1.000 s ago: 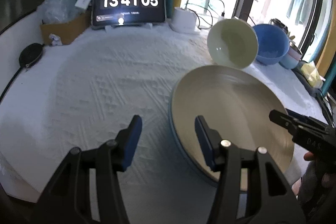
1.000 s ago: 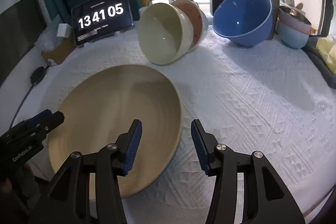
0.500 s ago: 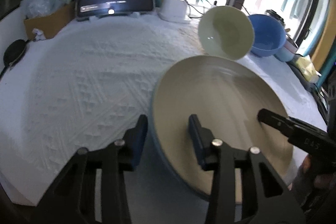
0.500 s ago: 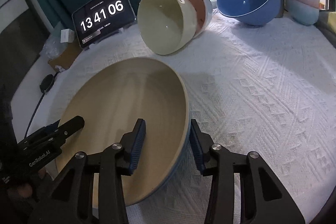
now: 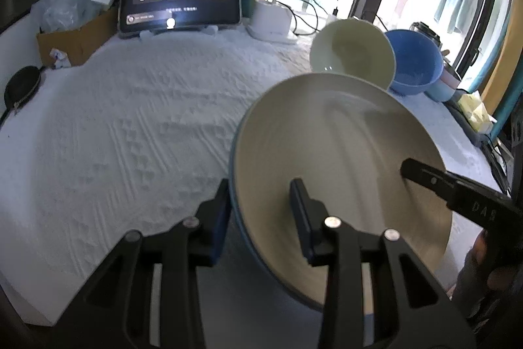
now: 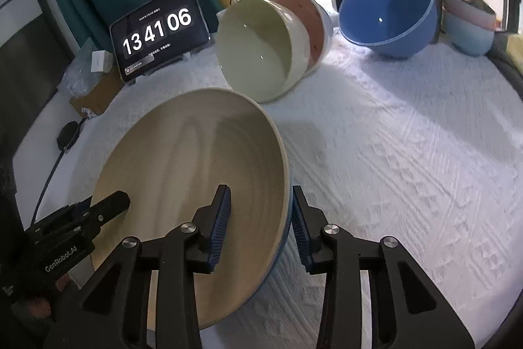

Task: Organize plates and bowls

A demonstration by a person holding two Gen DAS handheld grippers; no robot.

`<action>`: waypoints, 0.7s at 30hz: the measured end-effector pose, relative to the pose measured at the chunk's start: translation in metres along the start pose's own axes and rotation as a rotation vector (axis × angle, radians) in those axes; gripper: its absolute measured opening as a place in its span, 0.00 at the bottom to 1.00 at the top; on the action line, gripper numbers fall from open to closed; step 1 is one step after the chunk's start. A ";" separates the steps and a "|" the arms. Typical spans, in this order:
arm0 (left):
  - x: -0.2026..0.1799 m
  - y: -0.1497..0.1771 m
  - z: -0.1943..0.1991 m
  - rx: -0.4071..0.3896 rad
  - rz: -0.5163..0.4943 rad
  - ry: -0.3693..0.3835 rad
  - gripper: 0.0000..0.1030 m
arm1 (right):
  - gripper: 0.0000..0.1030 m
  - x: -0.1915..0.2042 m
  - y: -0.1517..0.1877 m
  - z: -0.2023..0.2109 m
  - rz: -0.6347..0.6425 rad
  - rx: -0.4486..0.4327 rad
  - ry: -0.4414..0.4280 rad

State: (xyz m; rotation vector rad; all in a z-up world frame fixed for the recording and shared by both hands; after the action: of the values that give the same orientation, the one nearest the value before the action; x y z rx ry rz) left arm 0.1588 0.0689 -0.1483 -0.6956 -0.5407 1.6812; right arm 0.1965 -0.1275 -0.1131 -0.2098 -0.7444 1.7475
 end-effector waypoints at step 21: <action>0.055 -0.036 -0.028 -0.005 0.072 -0.040 0.36 | 0.38 0.049 -0.043 -0.056 0.064 0.038 -0.010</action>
State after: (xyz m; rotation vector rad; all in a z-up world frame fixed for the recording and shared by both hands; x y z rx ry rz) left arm 0.1953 0.1302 -0.1529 -0.6934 -0.5538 1.7647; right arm 0.2440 -0.0559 -0.1203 -0.2011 -0.7176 1.8227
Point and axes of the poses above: each gripper's, at about its wrist camera, not at the fingertips, and z roughly against the way its jaws point, x to its left, y to its underside, the point moved 2 cm from there along -z, roughly the way its jaws point, and after that the axes turned 2 degrees about -y, right-handed, at the moved point
